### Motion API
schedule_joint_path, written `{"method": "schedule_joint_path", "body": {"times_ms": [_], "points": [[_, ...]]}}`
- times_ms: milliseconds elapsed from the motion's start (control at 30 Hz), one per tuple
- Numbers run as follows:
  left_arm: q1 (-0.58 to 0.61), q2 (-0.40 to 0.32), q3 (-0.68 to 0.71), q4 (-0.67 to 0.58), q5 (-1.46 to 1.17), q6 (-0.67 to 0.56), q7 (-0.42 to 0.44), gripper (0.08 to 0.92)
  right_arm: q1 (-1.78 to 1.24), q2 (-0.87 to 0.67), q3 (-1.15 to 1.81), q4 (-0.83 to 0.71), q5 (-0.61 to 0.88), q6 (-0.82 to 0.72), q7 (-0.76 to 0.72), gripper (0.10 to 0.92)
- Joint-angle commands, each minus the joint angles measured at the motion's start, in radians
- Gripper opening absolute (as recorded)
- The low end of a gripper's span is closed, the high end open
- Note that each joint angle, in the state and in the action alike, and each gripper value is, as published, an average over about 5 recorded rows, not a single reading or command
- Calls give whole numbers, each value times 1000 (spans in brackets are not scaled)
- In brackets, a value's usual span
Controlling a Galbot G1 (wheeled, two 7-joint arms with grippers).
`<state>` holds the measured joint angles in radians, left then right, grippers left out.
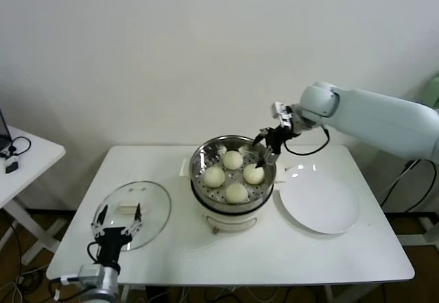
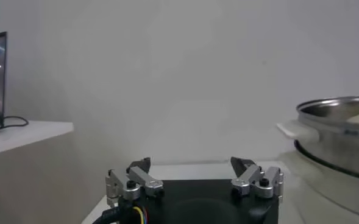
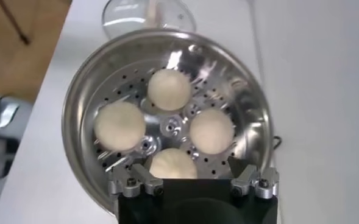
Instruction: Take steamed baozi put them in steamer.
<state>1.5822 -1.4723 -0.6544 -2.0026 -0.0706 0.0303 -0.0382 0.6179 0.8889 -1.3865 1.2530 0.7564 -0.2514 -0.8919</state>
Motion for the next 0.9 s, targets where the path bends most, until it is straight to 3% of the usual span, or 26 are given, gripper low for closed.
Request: {"method": "schedule_joint_path", "body": {"times_ms": [33,433,700,900], "points": [[-23,-13,34,-5,31,-11,2,823,-324,-291,491,169,-66,10,176,823],[-12,-18,51,-12,76,-41,-2,823,-1099,-398,1244,357,-155,139,491,823],[-5,-24,48,-14,69,-49,-2,823,-1703,-193,1818,489,-234,266,576,823],[4,-17,31,-10,51,-49,11,823,-1952,59,2010,534,-351,401,577,823]]}}
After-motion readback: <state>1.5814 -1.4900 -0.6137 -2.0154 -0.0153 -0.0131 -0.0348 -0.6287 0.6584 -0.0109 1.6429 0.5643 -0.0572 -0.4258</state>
